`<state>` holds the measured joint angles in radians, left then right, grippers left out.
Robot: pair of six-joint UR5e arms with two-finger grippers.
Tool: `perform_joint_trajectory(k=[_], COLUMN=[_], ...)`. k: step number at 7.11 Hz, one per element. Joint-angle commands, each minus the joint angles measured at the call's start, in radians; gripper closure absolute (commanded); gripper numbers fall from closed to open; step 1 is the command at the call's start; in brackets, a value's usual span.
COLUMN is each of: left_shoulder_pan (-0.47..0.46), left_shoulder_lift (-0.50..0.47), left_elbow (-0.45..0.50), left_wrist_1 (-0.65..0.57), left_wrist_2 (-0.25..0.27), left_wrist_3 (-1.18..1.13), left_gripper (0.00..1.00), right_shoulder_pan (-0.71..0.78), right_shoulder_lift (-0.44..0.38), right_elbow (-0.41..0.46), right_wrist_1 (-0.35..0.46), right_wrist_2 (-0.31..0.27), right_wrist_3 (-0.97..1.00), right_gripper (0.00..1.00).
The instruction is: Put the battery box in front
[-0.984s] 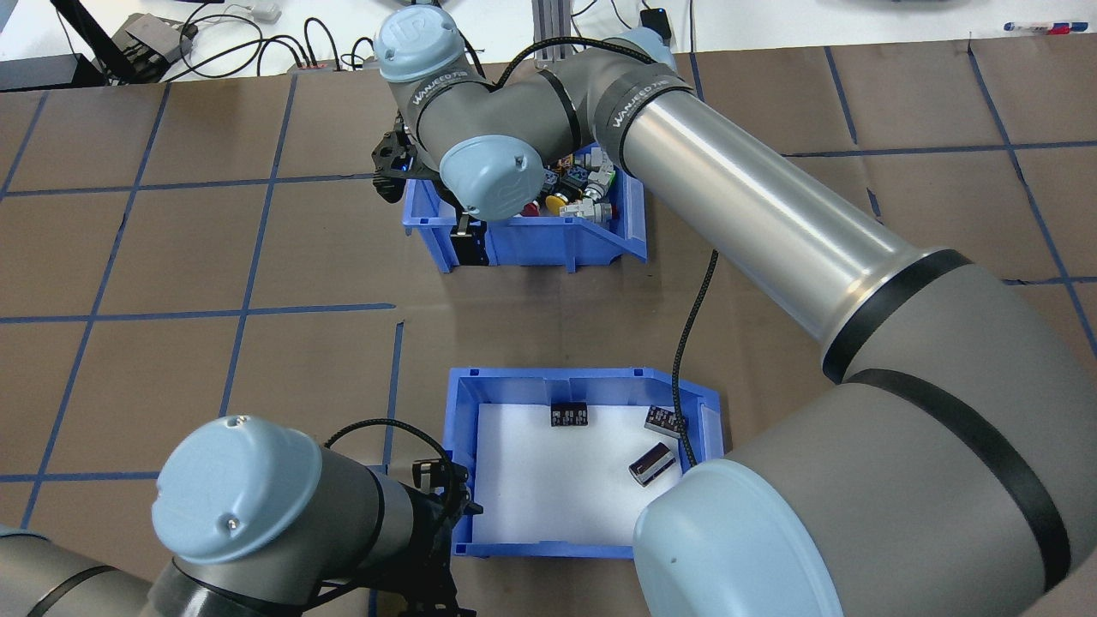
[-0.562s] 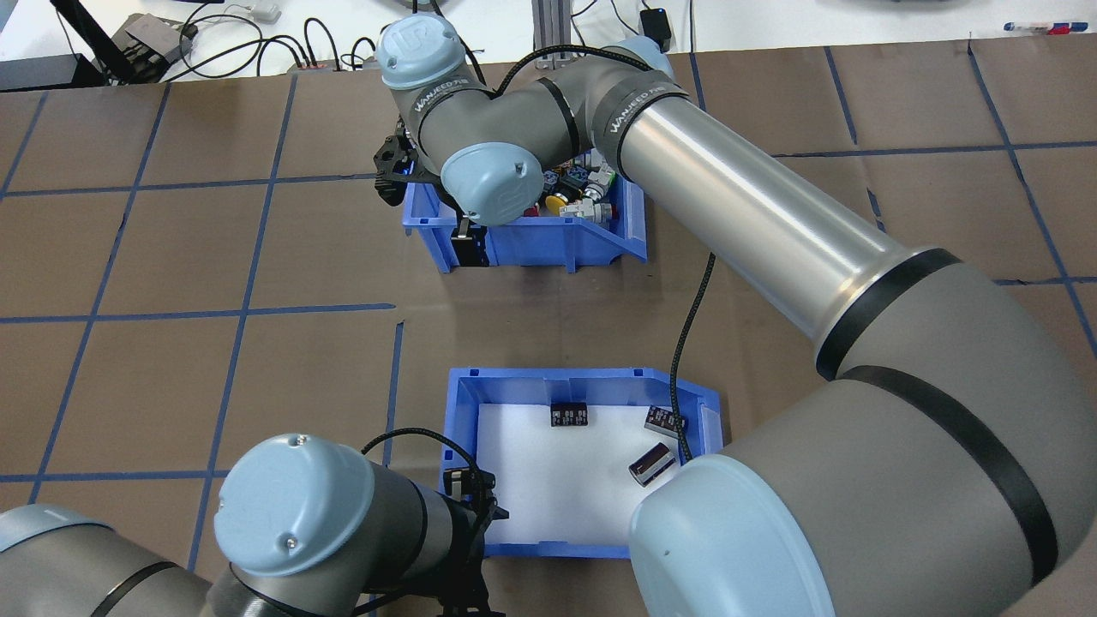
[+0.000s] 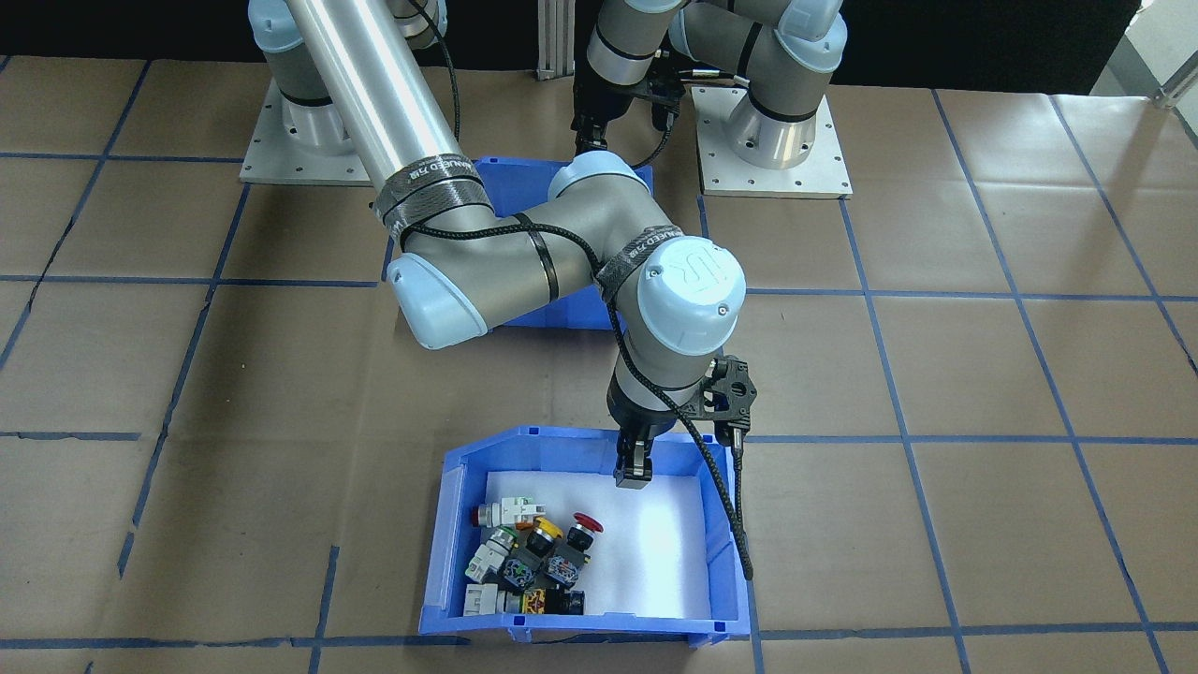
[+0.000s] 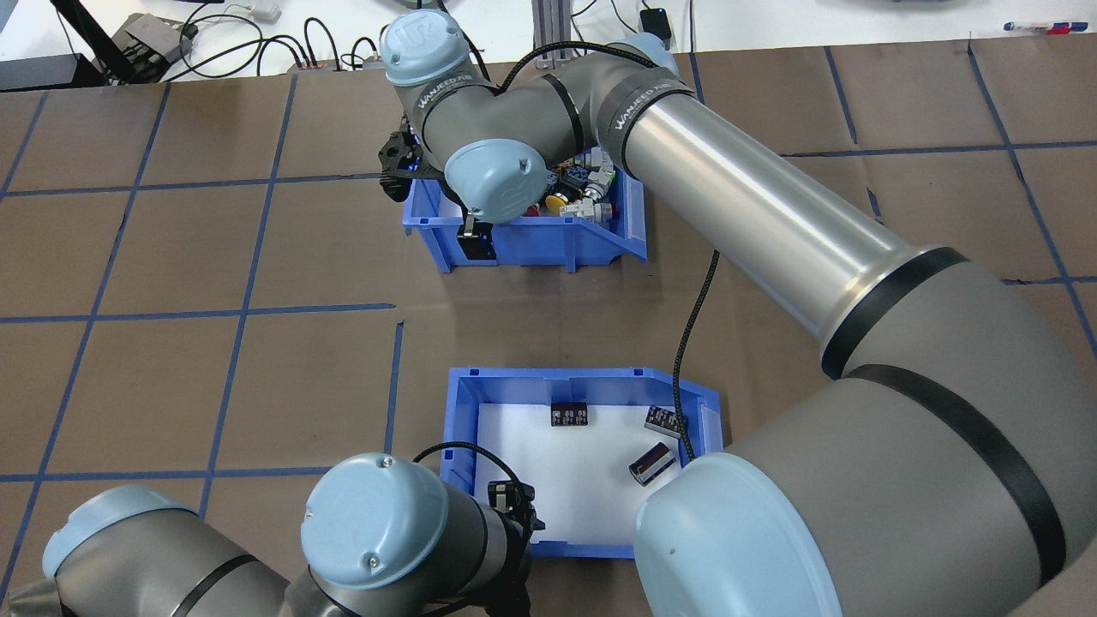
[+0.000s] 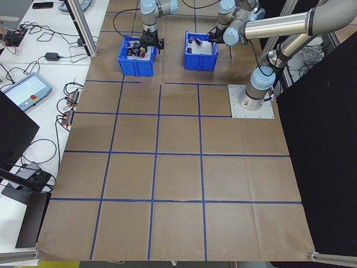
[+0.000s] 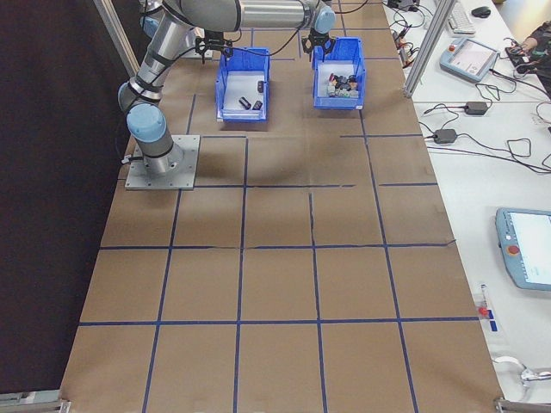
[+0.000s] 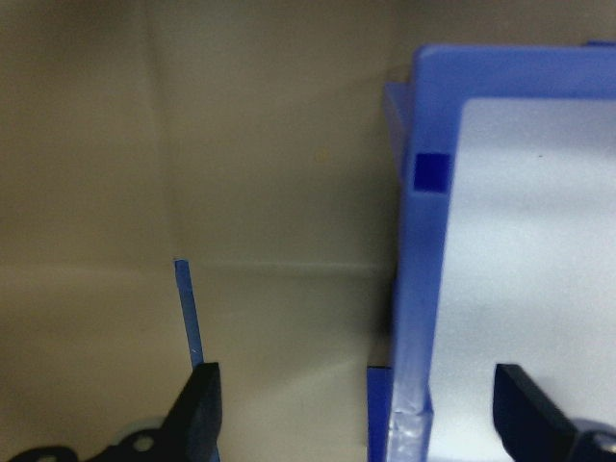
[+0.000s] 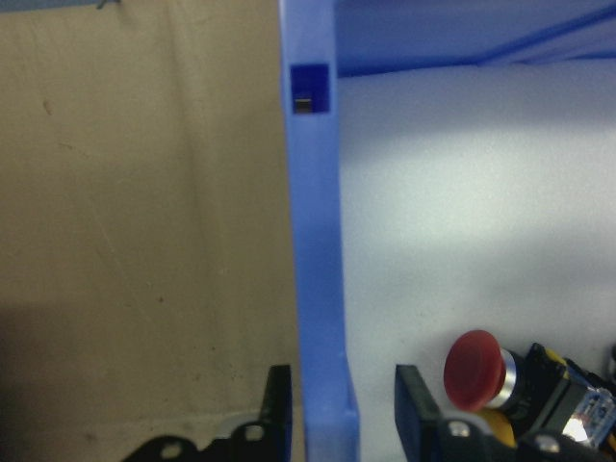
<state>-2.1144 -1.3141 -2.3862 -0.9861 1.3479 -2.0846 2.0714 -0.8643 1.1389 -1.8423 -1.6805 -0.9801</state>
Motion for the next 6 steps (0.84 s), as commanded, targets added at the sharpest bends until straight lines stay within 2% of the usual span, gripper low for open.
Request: perform_joint_trajectory(k=[1,2,3,4,5,6], left_shoulder_pan=[-0.006,-0.019,-0.042,-0.051,-0.053,-0.053], left_shoulder_lift=[-0.080,-0.086,-0.086,-0.086,-0.088,-0.086], left_elbow=[0.001,0.001,0.001,-0.001,-0.013,-0.011], left_wrist_1=[0.104,0.109,0.113,0.133,0.188,0.205], left_wrist_2=[0.048,0.045,0.040,0.033,-0.011,-0.030], left_wrist_3=[-0.017,-0.038,-0.058,-0.061,-0.058,-0.049], left_gripper=[0.02,0.09,0.31,0.66,0.92,1.00], right_shoulder_pan=[0.003,-0.007,-0.022,-0.042,-0.086,-0.129], right_shoulder_lift=[-0.004,-0.012,-0.036,-0.070,-0.108,-0.142], right_elbow=[-0.008,-0.021,-0.033,-0.031,-0.024,-0.019], right_wrist_1=[-0.001,-0.001,0.002,0.012,0.020,0.055], right_wrist_2=[-0.041,-0.044,-0.056,-0.076,-0.074,-0.074], right_wrist_3=[-0.006,-0.025,-0.069,-0.092,-0.106,-0.150], right_gripper=[1.00,1.00,1.00,1.00,1.00,1.00])
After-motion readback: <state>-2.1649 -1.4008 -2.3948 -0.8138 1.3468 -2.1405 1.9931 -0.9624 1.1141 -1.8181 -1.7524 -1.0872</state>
